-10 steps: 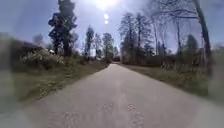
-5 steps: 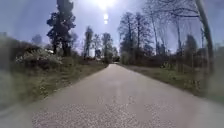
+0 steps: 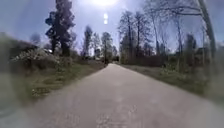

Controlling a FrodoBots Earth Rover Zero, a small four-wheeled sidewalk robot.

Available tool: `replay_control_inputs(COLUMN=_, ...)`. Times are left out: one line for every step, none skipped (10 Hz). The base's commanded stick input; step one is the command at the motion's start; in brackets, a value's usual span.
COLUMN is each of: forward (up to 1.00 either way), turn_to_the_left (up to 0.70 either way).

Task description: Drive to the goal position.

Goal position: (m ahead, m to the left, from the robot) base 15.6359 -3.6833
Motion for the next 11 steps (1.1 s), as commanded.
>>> replay_control_inputs(forward=0.70, turn_to_the_left=0.00)
replay_control_inputs(forward=0.70, turn_to_the_left=0.00)
replay_control_inputs(forward=0.70, turn_to_the_left=0.00)
replay_control_inputs(forward=0.70, turn_to_the_left=0.00)
replay_control_inputs(forward=0.70, turn_to_the_left=0.00)
replay_control_inputs(forward=0.65, turn_to_the_left=-0.08)
replay_control_inputs(forward=0.60, turn_to_the_left=-0.15)
replay_control_inputs(forward=0.66, turn_to_the_left=-0.06)
replay_control_inputs(forward=0.70, turn_to_the_left=0.00)
replay_control_inputs(forward=0.70, turn_to_the_left=0.00)
replay_control_inputs(forward=0.70, turn_to_the_left=0.00)
